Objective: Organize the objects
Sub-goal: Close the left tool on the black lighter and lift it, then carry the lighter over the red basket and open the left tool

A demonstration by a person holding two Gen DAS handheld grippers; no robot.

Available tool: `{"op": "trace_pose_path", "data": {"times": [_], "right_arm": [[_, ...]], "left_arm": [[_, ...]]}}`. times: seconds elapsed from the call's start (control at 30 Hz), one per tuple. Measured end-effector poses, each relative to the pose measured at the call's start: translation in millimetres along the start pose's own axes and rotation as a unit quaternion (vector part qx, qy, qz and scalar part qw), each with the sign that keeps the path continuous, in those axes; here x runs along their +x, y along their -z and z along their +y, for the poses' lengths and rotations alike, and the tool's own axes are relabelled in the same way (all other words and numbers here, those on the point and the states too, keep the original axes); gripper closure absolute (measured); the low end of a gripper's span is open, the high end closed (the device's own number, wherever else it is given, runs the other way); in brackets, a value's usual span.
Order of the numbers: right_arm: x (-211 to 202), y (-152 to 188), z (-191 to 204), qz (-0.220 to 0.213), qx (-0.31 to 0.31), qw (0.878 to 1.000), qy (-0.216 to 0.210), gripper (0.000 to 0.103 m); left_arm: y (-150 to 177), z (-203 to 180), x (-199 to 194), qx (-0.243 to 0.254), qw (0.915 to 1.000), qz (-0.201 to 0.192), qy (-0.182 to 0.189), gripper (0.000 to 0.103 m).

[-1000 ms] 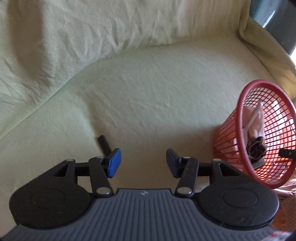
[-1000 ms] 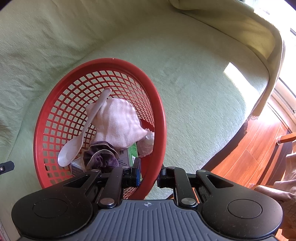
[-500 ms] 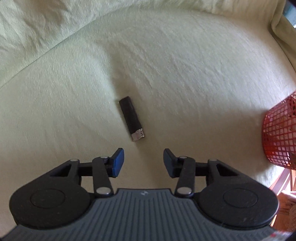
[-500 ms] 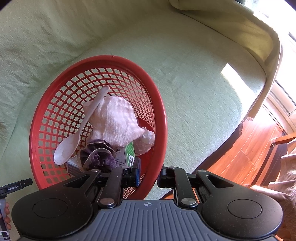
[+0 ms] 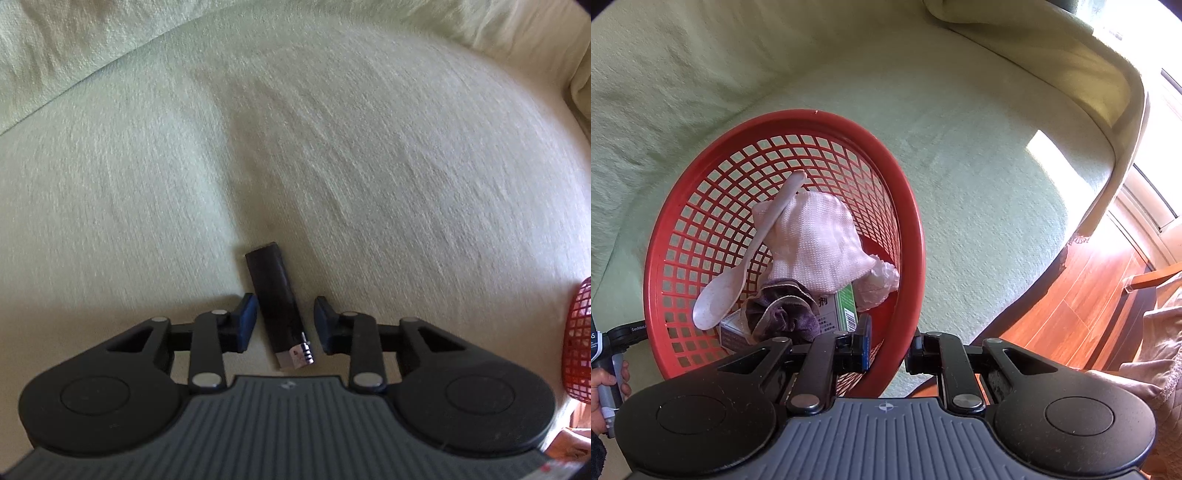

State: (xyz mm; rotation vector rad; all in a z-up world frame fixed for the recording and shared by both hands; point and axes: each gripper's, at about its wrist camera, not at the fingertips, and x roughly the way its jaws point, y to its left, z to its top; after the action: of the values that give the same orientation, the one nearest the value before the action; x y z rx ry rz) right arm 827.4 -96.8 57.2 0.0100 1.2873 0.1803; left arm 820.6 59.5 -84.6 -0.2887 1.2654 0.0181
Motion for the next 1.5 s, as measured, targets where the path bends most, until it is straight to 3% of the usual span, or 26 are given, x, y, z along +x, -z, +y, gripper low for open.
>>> {"op": "trace_pose_path", "data": {"times": [0.03, 0.17, 0.27, 0.37, 0.5, 0.73, 1.0, 1.17, 1.5], "right_arm": [[0.4, 0.0, 0.0, -0.001, 0.001, 1.0, 0.002, 0.089], [2.0, 0.9, -0.2, 0.002, 0.006, 1.0, 0.002, 0.09], [2.2, 3.0, 2.9, 0.002, -0.001, 1.0, 0.004, 0.089], [1.4, 3.1, 1.5, 0.004, 0.002, 1.0, 0.001, 0.089], [1.5, 3.0, 0.8, 0.004, 0.001, 1.0, -0.001, 0.09], [1.6, 1.6, -8.8, 0.006, 0.024, 1.0, -0.012, 0.09], [0.1, 3.1, -20.2, 0.002, 0.058, 0.998, -0.014, 0.09], [-0.5, 0.4, -17.2, 0.01, 0.043, 0.999, 0.002, 0.091], [-2.5, -8.2, -7.2, 0.011, 0.028, 1.0, 0.007, 0.091]], "left_arm": [[1.6, 2.5, -1.4, -0.008, 0.9999, -0.002, 0.014, 0.089], [7.6, -4.2, -6.6, 0.004, 0.9996, -0.002, 0.026, 0.09], [12.3, -11.1, -5.2, 0.034, 0.9991, -0.008, 0.025, 0.088], [9.3, -8.4, -3.0, 0.02, 0.9995, 0.0, 0.022, 0.083], [9.2, -27.0, -7.4, 0.081, 0.9967, 0.006, -0.004, 0.097], [12.6, -62.4, -33.9, 0.141, 0.9882, 0.03, -0.052, 0.097], [6.9, -106.1, -93.5, 0.155, 0.9875, 0.024, -0.012, 0.097], [0.9, -146.5, -136.6, 0.173, 0.9847, 0.014, 0.014, 0.097], [2.5, -251.0, -208.8, 0.251, 0.9649, -0.03, 0.073, 0.097]]}}
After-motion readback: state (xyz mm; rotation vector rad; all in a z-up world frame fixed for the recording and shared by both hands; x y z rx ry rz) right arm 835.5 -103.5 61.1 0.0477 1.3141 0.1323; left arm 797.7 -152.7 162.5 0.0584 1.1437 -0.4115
